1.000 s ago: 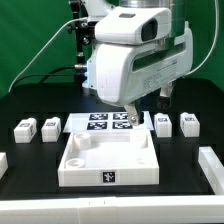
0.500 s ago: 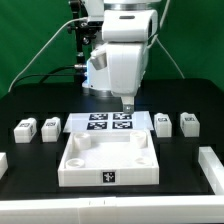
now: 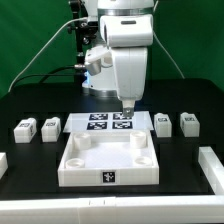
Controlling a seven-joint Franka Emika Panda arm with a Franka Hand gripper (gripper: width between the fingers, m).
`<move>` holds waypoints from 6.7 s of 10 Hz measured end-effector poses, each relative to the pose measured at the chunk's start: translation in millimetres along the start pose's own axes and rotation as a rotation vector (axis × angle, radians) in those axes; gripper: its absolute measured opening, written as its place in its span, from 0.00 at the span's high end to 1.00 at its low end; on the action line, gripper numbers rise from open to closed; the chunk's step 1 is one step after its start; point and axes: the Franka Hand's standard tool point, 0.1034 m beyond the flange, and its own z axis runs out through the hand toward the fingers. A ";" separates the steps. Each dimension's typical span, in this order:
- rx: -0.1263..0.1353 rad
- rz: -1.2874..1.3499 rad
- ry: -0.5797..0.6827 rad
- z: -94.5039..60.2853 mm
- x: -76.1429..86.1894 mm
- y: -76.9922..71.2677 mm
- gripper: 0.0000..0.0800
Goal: Assemble one leg
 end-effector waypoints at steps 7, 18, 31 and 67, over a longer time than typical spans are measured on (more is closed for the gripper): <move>0.027 0.002 0.039 85.5 -35.1 -62.7 0.19; 0.026 0.004 0.039 85.5 -35.6 -63.0 0.93; 0.031 0.055 0.070 82.0 34.8 15.0 0.93; 0.201 1.399 -0.101 43.0 153.6 -41.5 0.19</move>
Offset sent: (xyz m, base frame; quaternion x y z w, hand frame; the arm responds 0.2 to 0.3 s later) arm -0.0255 -0.0134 -0.0619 -0.0387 0.0651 -0.0420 0.9962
